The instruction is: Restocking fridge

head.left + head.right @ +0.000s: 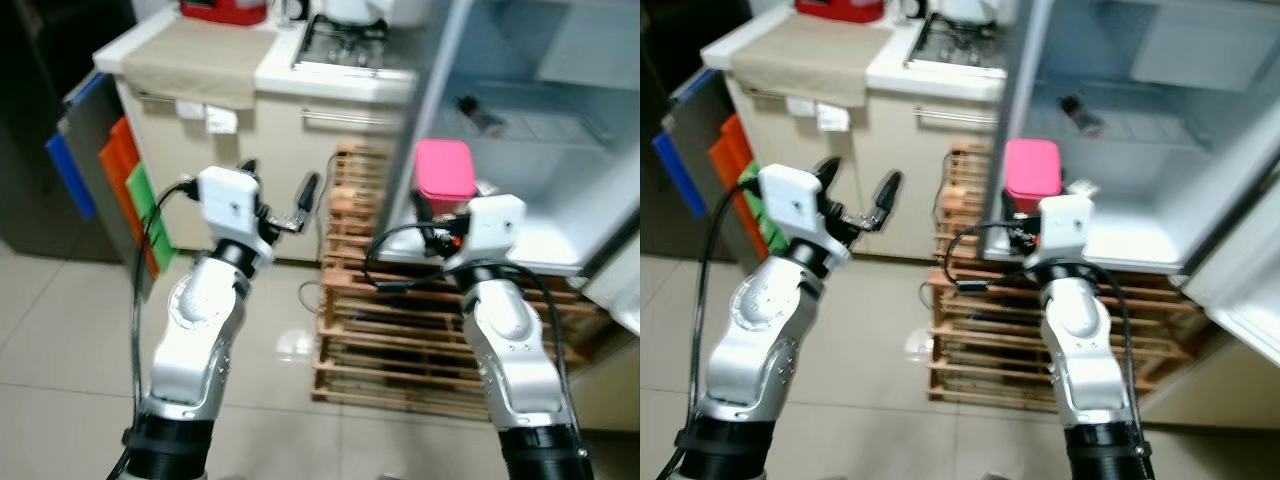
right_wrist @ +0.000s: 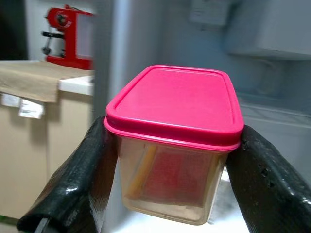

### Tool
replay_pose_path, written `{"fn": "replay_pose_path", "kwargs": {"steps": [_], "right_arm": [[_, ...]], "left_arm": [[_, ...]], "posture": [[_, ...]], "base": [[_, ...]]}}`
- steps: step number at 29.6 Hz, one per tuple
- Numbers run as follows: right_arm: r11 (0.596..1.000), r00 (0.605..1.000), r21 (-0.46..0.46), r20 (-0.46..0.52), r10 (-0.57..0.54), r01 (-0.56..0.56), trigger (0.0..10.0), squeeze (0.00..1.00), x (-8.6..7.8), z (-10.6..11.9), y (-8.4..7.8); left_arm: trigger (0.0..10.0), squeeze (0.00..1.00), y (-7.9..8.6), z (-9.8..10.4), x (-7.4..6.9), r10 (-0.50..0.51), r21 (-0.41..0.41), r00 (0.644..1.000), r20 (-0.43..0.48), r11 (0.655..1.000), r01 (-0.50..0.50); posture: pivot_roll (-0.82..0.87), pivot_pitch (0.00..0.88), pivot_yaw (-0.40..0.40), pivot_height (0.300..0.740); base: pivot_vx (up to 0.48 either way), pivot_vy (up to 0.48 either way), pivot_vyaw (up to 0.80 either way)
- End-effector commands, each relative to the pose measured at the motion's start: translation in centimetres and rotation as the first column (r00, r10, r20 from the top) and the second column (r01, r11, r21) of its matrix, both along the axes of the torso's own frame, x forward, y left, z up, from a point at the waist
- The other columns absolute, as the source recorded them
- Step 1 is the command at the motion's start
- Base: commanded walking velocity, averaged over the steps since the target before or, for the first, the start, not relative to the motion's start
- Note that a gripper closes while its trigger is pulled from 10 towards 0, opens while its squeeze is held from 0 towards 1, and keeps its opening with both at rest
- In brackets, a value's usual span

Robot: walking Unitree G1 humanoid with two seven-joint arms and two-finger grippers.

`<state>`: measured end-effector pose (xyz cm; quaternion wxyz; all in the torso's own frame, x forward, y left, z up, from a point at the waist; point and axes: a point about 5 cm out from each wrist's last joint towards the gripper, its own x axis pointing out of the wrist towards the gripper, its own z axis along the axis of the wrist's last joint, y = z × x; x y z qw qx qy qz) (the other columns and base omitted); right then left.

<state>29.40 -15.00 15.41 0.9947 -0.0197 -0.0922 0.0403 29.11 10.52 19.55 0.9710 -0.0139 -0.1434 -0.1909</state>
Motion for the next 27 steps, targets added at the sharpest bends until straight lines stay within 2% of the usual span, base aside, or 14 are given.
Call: {"fn": "replay_pose_path", "kwargs": {"steps": [1,5,14,23,27], "right_arm": [[1.000,1.000,0.002,0.008,0.008,-0.008,0.0,0.00,0.0,0.3,0.4],[1.000,1.000,0.013,-0.007,-0.005,0.005,0.0,0.00,0.0,0.1,0.1],[1.000,1.000,0.004,-0.014,-0.020,0.020,0.0,0.00,-0.2,-0.3,-0.3],[0.999,0.999,0.003,-0.018,-0.035,0.035,0.0,0.00,-0.1,-0.3,-0.7],[0.999,0.999,-0.003,-0.008,-0.040,0.040,0.0,0.00,0.1,-0.2,-0.8]], "left_arm": [[10.0,0.00,0.3,-0.1,0.1,0.002,0.005,1.000,-0.007,1.000,-0.002],[10.0,0.00,0.2,-0.1,0.2,-0.003,0.004,1.000,-0.006,1.000,0.003],[10.0,0.00,0.1,-0.4,0.5,-0.009,-0.003,0.999,-0.030,1.000,0.009],[10.0,0.00,-0.5,-0.5,0.6,-0.036,0.008,0.999,-0.033,0.999,0.036],[10.0,0.00,-0.6,-0.4,0.7,-0.028,0.017,0.999,-0.025,0.999,0.028]], "posture": [[-0.05,0.000,-0.014,0.740],[-0.06,0.000,-0.010,0.740],[-0.06,0.000,-0.011,0.740],[-0.07,0.000,-0.015,0.740],[-0.07,0.000,-0.015,0.740]], "base": [[0.000,-0.480,-0.66],[0.000,-0.387,-0.71],[0.000,0.000,-0.68],[0.000,0.439,-0.68],[0.000,0.000,-0.66]]}}
